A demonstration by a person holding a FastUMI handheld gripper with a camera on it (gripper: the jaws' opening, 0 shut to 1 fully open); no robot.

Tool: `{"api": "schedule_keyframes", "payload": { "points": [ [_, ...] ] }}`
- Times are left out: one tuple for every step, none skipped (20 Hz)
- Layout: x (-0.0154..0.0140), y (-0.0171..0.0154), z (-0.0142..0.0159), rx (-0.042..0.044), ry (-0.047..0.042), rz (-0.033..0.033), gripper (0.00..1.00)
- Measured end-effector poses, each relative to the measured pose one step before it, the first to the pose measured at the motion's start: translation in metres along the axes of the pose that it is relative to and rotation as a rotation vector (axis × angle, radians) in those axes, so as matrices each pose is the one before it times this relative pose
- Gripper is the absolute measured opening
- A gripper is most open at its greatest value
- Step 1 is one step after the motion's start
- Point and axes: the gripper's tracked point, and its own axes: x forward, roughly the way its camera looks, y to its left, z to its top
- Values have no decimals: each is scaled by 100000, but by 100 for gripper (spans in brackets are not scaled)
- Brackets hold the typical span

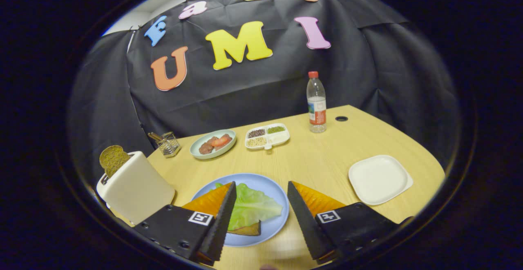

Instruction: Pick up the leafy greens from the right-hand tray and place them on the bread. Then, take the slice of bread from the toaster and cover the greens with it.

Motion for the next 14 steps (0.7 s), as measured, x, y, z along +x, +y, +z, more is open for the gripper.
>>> {"api": "schedule_keyframes", "payload": {
  "points": [
    [-909, 357, 803, -2006, -3215, -845, 83],
    [-988, 735, 1172, -1325, -3963, 28, 89],
    [-997, 870, 949, -1327, -3558, 122, 90],
    [-982, 901, 1157, -857, -3722, 411, 94],
    [-797, 1044, 993, -750, -3374, 78, 96],
    [-812, 1161, 980, -788, -3009, 296, 96],
    [-784, 1317, 799, -994, -2514, 539, 96],
    [-593, 1456, 566, -870, -1470, 277, 96],
    [-437, 1577, 319, -681, -770, 1086, 95],
    [-340, 1918, 252, -710, -493, 1893, 96],
    [-309, 1944, 239, -924, -351, 1960, 96],
    [-206, 1940, 211, -877, -443, 1723, 96],
    [-5, 1854, 98, -822, -373, 1719, 96],
    [65, 1930, -39, -505, 141, 1271, 96]
  ]
}}
